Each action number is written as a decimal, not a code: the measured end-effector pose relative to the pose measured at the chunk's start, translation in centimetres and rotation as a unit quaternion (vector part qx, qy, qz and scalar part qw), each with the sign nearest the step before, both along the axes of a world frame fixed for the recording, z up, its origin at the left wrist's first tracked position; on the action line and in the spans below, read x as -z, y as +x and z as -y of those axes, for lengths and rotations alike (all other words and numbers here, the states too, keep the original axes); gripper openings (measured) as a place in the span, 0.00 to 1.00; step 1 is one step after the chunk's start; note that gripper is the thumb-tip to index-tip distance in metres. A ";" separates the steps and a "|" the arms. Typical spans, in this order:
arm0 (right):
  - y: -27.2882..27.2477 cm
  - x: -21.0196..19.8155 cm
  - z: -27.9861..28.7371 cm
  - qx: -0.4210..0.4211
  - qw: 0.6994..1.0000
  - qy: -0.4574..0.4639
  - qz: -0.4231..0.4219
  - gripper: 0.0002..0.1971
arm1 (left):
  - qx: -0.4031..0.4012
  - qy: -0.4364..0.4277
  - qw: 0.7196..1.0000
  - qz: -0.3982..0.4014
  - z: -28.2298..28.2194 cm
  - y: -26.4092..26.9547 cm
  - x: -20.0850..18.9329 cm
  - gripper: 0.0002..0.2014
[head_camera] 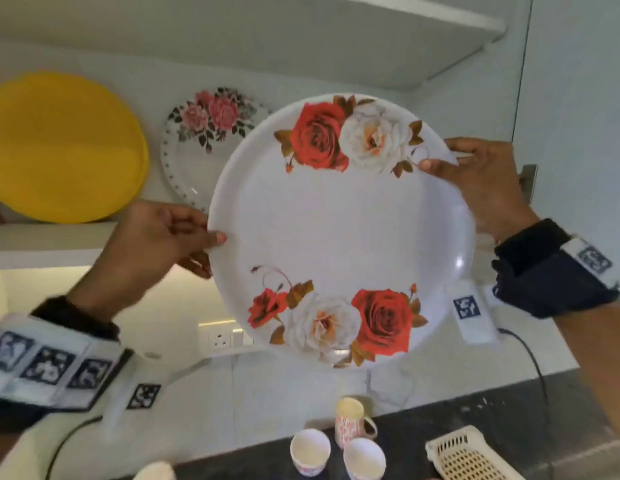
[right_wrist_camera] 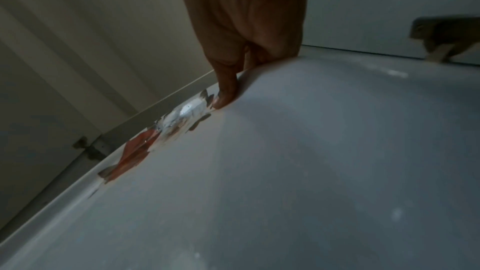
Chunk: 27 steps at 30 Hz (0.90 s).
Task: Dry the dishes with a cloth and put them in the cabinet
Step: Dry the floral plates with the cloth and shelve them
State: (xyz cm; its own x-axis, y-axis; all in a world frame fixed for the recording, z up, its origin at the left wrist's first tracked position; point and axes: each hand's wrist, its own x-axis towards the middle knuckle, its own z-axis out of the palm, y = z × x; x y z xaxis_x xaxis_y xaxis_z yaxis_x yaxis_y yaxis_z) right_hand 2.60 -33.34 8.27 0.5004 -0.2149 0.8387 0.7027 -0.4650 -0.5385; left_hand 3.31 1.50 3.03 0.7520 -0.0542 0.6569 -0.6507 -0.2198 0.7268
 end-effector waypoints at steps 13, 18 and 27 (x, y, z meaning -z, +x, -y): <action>11.4 -10.9 4.2 0.025 0.999 0.011 -0.039 0.19 | -0.036 0.056 0.998 0.004 4.5 10.2 -13.9 0.03; 15.2 -13.4 6.0 0.054 0.998 -0.007 -0.044 0.19 | -0.053 0.064 0.996 -0.012 6.9 14.3 -16.1 0.03; 24.2 -16.6 9.8 0.144 0.986 -0.026 -0.076 0.24 | -0.088 0.103 0.990 -0.026 11.6 23.3 -18.3 0.08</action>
State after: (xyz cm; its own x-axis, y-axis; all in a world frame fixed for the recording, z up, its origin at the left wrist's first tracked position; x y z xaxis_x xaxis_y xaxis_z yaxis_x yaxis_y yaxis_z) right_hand 26.77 -43.14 24.91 0.5461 -0.3248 0.7721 0.4510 -0.6627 -0.5978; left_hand 26.61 -10.10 21.31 0.7945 -0.0479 0.6053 -0.5515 -0.4741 0.6864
